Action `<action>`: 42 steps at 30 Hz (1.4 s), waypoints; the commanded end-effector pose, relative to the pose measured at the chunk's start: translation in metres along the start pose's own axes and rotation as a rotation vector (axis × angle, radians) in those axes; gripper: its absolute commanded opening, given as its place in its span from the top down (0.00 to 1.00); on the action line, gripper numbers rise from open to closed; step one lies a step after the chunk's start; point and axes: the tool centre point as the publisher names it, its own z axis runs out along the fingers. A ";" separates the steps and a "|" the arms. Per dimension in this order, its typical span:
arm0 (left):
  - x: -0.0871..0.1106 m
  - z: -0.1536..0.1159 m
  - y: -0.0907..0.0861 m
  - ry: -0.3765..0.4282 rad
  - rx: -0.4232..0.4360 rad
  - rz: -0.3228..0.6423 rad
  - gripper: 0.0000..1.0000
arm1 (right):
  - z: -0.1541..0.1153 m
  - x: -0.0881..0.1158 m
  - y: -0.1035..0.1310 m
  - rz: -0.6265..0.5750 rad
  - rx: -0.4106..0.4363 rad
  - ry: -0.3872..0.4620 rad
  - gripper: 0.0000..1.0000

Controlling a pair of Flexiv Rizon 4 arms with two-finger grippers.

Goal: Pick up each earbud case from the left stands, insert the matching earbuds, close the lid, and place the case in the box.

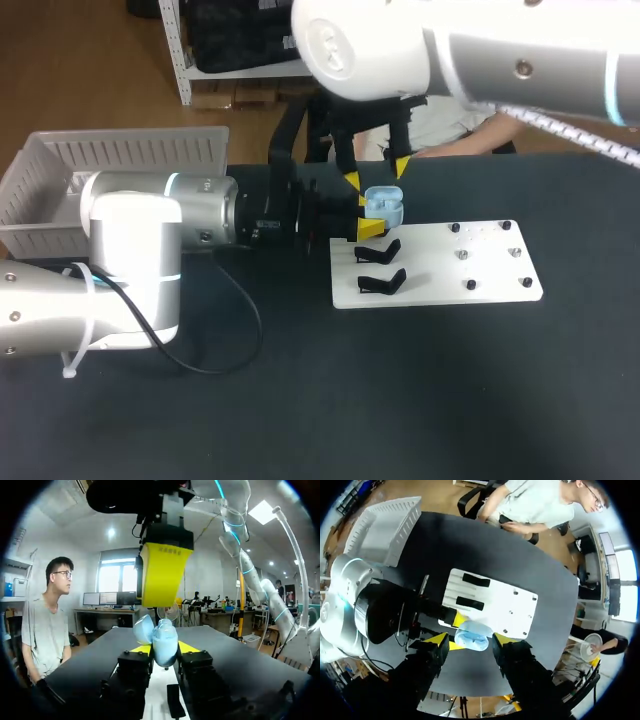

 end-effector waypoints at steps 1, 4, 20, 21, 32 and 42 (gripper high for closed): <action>0.000 0.000 -0.003 -0.002 -0.009 0.004 1.00 | -0.002 -0.001 -0.027 0.091 -0.069 -0.095 0.00; 0.000 0.000 -0.003 -0.002 -0.009 0.004 1.00 | 0.002 -0.013 -0.039 0.171 -0.085 -0.127 0.00; 0.000 0.000 -0.003 -0.002 -0.009 0.004 1.00 | 0.050 -0.023 -0.055 0.225 -0.057 0.030 0.00; 0.000 0.000 -0.003 -0.002 -0.009 0.004 1.00 | 0.049 -0.021 -0.055 0.221 -0.052 0.034 0.00; 0.000 0.000 -0.003 -0.002 -0.009 0.004 1.00 | 0.037 0.010 -0.058 0.209 -0.043 0.053 0.00; -0.005 -0.020 0.005 0.019 -0.074 0.004 1.00 | -0.013 0.027 -0.104 0.399 -0.092 -0.381 0.00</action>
